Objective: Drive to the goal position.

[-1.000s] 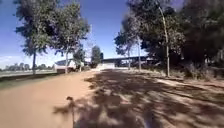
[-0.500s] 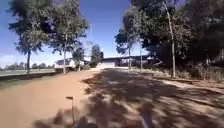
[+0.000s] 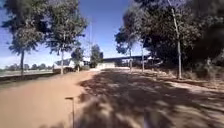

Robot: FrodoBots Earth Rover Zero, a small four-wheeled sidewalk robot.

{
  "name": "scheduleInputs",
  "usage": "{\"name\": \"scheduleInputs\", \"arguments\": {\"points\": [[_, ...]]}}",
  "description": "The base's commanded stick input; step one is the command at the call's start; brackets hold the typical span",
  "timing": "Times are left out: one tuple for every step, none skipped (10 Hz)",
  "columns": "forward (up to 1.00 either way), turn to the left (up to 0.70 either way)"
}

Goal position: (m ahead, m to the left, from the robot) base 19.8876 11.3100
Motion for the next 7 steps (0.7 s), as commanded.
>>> {"name": "scheduleInputs", "arguments": {"points": [[1.0, 0.0], [1.0, 0.0], [1.0, 0.0], [1.0, 0.0], [1.0, 0.0], [1.0, 0.0], [1.0, 0.0]]}}
